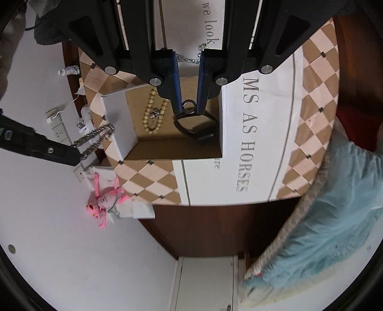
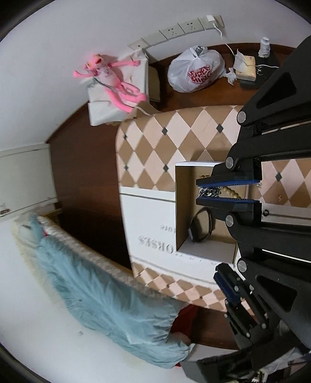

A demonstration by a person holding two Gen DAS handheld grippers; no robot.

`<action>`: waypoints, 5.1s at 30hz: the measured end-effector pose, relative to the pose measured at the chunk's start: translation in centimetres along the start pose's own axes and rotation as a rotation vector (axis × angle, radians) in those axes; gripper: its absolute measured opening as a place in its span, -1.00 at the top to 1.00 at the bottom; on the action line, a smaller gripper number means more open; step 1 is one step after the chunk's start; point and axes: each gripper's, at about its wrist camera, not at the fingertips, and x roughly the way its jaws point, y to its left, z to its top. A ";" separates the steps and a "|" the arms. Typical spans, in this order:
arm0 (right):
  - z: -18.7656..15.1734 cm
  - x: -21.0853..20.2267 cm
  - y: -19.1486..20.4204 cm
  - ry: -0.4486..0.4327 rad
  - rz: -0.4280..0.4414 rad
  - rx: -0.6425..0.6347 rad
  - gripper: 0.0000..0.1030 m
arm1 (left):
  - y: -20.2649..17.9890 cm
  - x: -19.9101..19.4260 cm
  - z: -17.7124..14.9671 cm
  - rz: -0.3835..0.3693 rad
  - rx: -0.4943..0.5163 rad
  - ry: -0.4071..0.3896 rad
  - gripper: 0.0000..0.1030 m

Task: Organize jewelry

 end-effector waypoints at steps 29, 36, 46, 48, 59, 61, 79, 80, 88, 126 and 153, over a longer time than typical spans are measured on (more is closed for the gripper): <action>1.2 8.3 0.3 0.212 -0.156 -0.085 -0.52 | 3.8 3.5 3.2 0.172 -0.075 0.079 -0.87; -1.0 8.4 0.8 0.231 -0.186 -0.100 -0.80 | 4.1 3.1 1.7 0.223 -0.059 0.064 -0.92; -2.9 4.2 2.1 0.141 -0.160 -0.089 -0.83 | 3.9 -1.2 0.8 0.226 -0.063 -0.013 -0.93; -3.5 3.3 2.4 0.121 -0.154 -0.088 -0.83 | 3.8 -2.2 0.1 0.223 -0.055 -0.035 -0.93; -13.9 5.6 1.0 0.118 -0.096 0.009 -0.57 | 4.9 0.9 -8.3 0.279 -0.057 0.081 -0.93; -15.1 6.7 0.9 0.125 -0.089 0.014 -0.34 | 5.2 2.0 -9.7 0.286 -0.069 0.108 -0.93; -17.0 6.6 -1.6 0.057 -0.127 0.068 0.83 | -0.1 4.4 -11.3 0.207 -0.031 0.092 -0.92; -16.9 6.5 -2.1 0.056 -0.135 0.080 0.83 | -0.7 4.5 -11.2 0.198 -0.024 0.091 -0.92; -17.4 5.9 -5.5 0.060 -0.173 0.138 0.83 | -5.1 7.2 -11.0 0.163 0.054 0.102 -0.08; -3.3 3.3 -1.1 -0.034 0.060 0.067 0.83 | -1.9 -0.7 1.3 0.026 0.017 -0.096 0.80; 1.8 8.4 -0.5 0.153 -0.106 -0.013 -0.42 | 3.7 3.3 5.1 0.155 -0.056 0.053 -0.87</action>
